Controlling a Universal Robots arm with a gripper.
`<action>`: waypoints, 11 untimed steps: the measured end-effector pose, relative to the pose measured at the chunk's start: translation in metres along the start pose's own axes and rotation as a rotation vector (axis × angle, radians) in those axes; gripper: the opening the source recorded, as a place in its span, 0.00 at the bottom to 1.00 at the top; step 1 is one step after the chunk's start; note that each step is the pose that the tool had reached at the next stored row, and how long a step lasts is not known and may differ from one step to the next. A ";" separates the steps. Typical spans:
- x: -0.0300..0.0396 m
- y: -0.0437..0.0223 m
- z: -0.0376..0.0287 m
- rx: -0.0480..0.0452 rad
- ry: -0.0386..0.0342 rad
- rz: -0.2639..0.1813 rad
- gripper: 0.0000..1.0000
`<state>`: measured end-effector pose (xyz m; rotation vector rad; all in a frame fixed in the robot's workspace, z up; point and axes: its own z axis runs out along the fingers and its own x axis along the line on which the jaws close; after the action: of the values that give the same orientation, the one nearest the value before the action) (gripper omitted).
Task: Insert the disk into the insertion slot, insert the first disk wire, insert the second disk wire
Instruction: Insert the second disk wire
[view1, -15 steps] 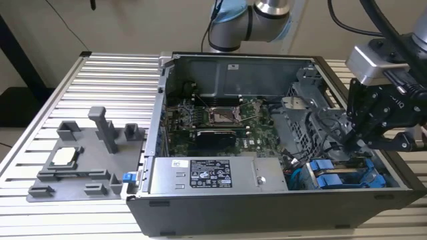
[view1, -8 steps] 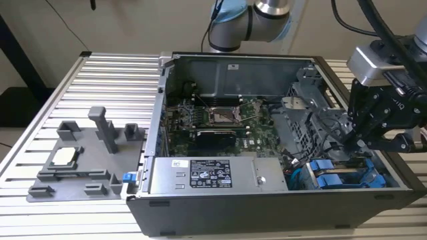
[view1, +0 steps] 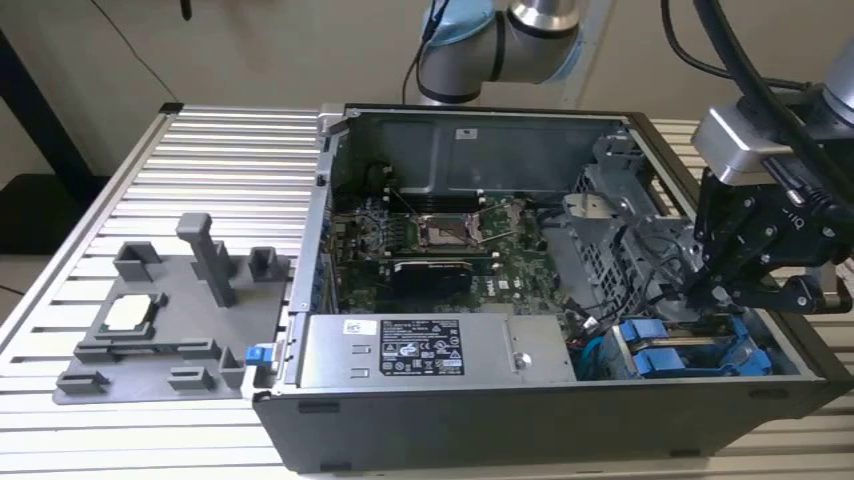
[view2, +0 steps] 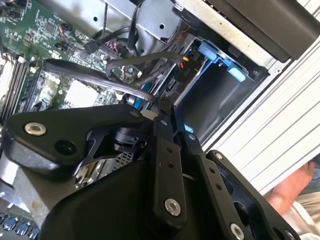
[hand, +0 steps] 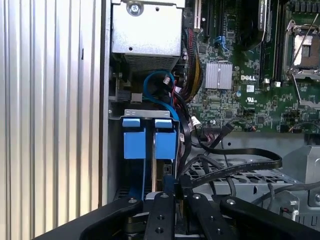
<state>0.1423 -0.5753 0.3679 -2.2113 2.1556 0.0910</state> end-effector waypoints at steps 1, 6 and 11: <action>0.0003 -0.0004 0.0006 0.0000 -0.0002 0.000 0.16; 0.0009 -0.0013 0.0045 0.0011 -0.0007 0.014 0.16; 0.0012 -0.0037 0.0073 -0.0047 -0.0008 0.023 0.16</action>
<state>0.1460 -0.5759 0.3605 -2.1885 2.1834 0.0980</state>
